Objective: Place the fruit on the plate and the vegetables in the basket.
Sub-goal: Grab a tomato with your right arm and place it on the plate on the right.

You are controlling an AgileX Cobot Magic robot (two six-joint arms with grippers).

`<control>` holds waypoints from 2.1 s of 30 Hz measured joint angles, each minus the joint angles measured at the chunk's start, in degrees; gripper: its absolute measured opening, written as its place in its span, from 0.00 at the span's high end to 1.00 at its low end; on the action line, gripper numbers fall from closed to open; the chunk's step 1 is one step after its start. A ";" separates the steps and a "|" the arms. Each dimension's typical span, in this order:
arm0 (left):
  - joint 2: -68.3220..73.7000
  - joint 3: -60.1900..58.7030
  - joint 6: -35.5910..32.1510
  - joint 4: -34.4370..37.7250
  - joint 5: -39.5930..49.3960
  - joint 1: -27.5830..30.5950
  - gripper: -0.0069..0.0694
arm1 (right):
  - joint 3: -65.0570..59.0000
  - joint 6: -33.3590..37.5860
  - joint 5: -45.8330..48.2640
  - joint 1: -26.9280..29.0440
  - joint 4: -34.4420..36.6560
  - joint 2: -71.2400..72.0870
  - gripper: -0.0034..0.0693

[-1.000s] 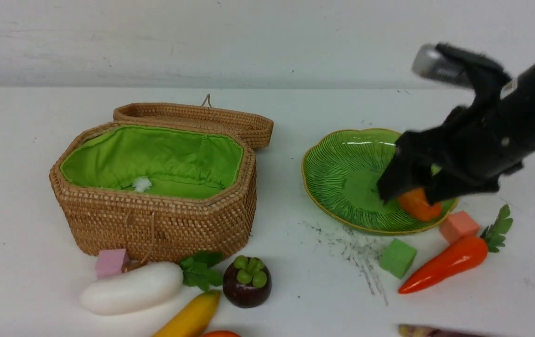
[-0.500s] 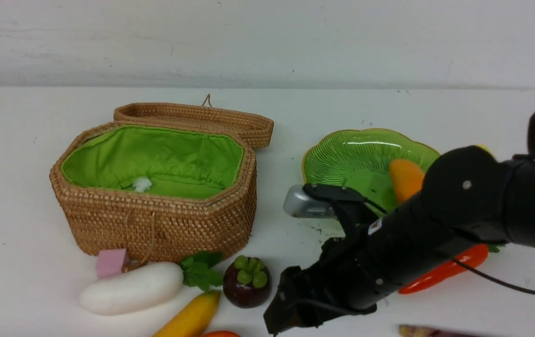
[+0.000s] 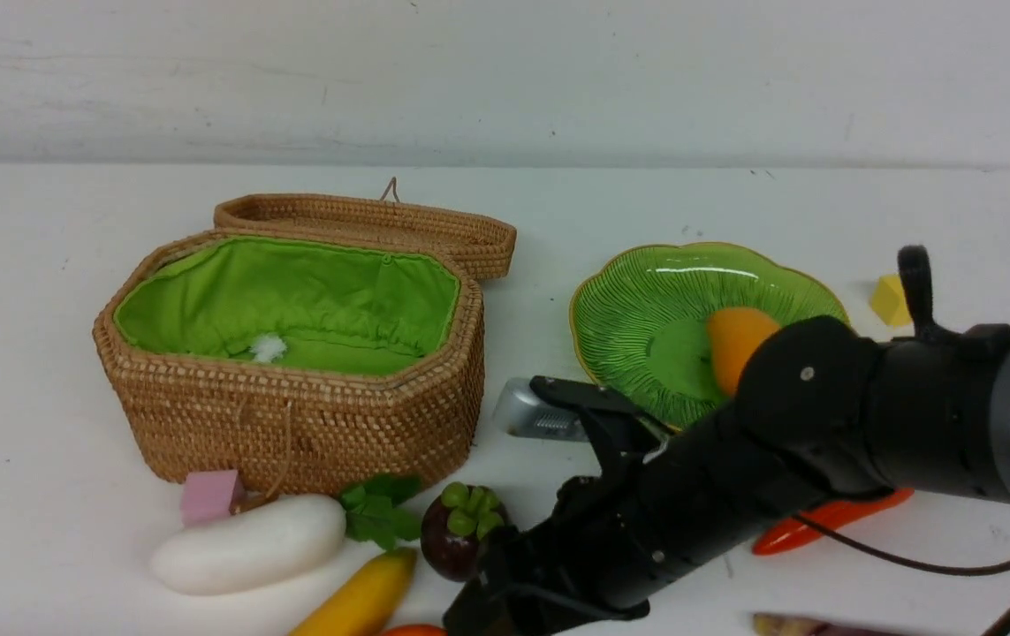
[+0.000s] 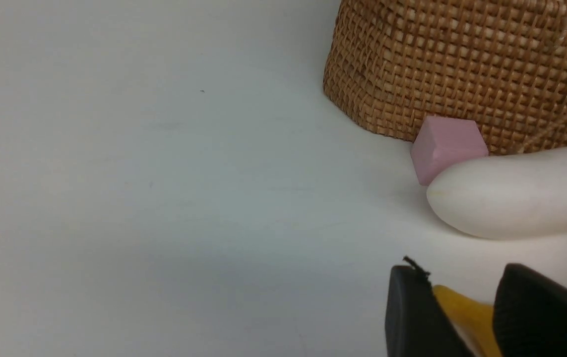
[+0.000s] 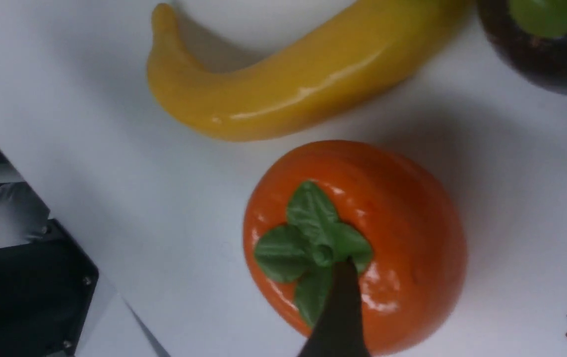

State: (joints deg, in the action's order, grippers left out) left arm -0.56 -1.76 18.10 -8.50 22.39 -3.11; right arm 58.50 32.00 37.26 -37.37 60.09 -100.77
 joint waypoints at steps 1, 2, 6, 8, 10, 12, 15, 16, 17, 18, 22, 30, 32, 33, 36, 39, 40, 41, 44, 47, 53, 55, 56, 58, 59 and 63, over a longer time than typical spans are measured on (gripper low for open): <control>0.00 0.00 0.00 0.00 0.00 0.00 0.60 | 0.00 0.85 -0.04 -0.68 0.93 -0.37 0.15; 0.00 0.00 0.00 0.00 0.00 0.00 0.60 | 0.00 1.88 -0.10 -1.35 2.02 -1.06 0.15; 0.00 0.00 0.00 0.00 0.00 0.00 0.60 | 0.00 3.10 -0.26 -3.17 3.82 -3.58 0.15; 0.00 0.00 0.00 0.00 0.00 0.00 0.60 | 0.00 3.22 -0.39 -3.37 4.22 -4.78 0.15; 0.00 0.00 0.00 0.00 0.00 0.00 0.60 | 0.00 3.34 -0.39 -3.43 4.61 -5.81 0.16; 0.00 0.00 0.00 0.00 0.00 0.00 0.60 | 0.10 3.36 -0.09 -3.48 5.59 -6.31 0.17; 0.00 0.00 0.00 0.00 0.00 0.00 0.60 | 0.12 4.28 0.59 -3.55 6.07 -6.36 0.25; 0.00 0.00 0.00 0.00 0.00 0.00 0.60 | 0.17 4.94 0.96 -3.55 6.42 -6.36 0.29; 0.00 0.00 0.00 0.00 0.00 0.00 0.60 | 0.17 5.57 1.40 -3.49 6.62 -6.36 0.35; 0.00 0.00 0.00 0.00 0.00 0.00 0.60 | 0.17 6.22 1.74 -3.49 6.78 -6.36 0.35; 0.00 0.00 0.00 0.00 0.00 0.00 0.60 | 0.17 7.25 4.69 -3.36 6.59 -6.49 0.35; 0.00 0.00 0.00 0.00 0.00 0.00 0.60 | 0.12 7.70 13.77 3.31 5.76 -1.65 0.35; 0.00 0.00 0.00 0.00 0.00 0.00 0.60 | 0.12 7.72 14.43 6.89 5.76 0.34 0.35; 0.00 0.00 0.00 0.00 0.00 0.00 0.60 | 0.12 7.82 14.60 9.17 5.76 1.58 0.35; 0.00 0.00 0.00 0.00 0.00 0.00 0.60 | 0.12 7.84 14.15 16.06 5.76 4.40 0.35; 0.00 0.00 0.00 0.00 0.00 0.00 0.60 | 0.33 7.84 10.55 24.66 5.90 5.81 0.35; 0.00 0.00 0.00 0.00 0.00 0.00 0.60 | 0.76 7.90 8.43 27.22 6.15 5.81 0.35; 0.00 0.00 0.00 0.00 0.00 0.00 0.60 | 2.05 8.57 5.60 29.78 6.36 5.45 0.35; 0.00 0.00 0.00 0.00 0.00 0.00 0.60 | 7.62 11.06 2.29 33.10 6.36 2.55 0.35; 0.00 0.00 0.00 0.00 0.00 0.00 0.60 | 14.45 11.96 2.22 33.28 6.36 -2.28 0.35; 0.00 0.00 0.00 0.00 0.00 0.00 0.60 | 24.90 11.93 -1.79 32.01 7.32 -12.17 0.35; 0.00 0.00 0.00 0.00 0.00 0.00 0.60 | 26.67 10.55 -3.41 31.99 7.44 -14.81 0.35; 0.00 0.00 0.00 0.00 0.00 0.00 0.60 | 27.07 9.86 -4.14 31.99 7.47 -15.97 0.35; 0.00 0.00 0.00 0.00 0.00 0.00 0.60 | 27.20 9.47 -4.85 31.99 7.47 -16.72 0.35; 0.00 0.00 0.00 0.00 0.00 0.00 0.60 | 27.34 9.07 -5.40 31.99 7.02 -17.67 0.35; 0.00 0.00 0.00 0.00 0.00 0.00 0.60 | 27.52 9.06 -5.25 31.99 4.73 -17.92 0.29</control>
State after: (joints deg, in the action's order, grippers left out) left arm -0.56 -1.76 18.10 -8.50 22.39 -3.11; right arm 86.02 41.06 32.01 -5.38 64.81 -118.69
